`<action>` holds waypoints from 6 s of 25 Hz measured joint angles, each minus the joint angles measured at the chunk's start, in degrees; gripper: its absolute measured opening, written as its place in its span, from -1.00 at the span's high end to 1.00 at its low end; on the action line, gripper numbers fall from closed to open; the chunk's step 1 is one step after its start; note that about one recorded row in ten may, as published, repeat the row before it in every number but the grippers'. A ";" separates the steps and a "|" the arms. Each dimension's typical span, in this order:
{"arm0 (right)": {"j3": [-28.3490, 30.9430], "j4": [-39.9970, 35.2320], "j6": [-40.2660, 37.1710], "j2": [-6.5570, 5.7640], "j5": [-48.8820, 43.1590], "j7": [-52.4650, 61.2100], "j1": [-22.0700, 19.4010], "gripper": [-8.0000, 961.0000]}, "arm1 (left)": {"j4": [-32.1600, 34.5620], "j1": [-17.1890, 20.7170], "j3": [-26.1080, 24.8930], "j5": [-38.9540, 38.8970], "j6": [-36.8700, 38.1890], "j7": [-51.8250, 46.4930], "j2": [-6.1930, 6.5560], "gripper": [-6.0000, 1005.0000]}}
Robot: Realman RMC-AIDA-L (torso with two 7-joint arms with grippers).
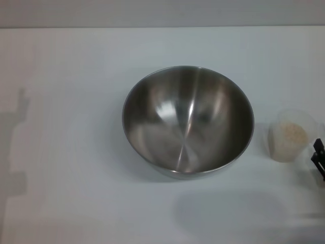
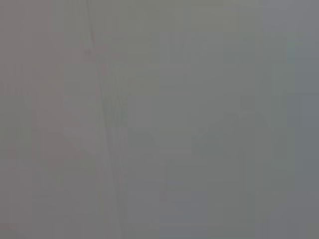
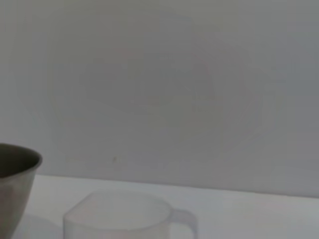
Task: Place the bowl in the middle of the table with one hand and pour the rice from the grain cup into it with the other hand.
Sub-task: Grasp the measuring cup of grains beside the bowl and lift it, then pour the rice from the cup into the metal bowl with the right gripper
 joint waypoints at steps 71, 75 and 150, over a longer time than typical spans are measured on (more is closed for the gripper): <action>1.39 -0.62 0.36 -0.19 0.53 -0.09 4.14 0.97 | 2.23 1.79 0.43 0.02 -0.24 -0.03 -0.09 -0.65; 1.45 -0.62 -3.69 -0.19 0.53 -0.09 3.54 0.97 | 2.43 1.92 0.59 0.16 -0.25 -0.03 -0.09 -0.65; 0.01 11.16 -1.15 0.07 -20.39 -128.35 21.81 0.96 | 2.28 4.91 11.15 0.01 -0.98 -3.11 -0.44 -0.65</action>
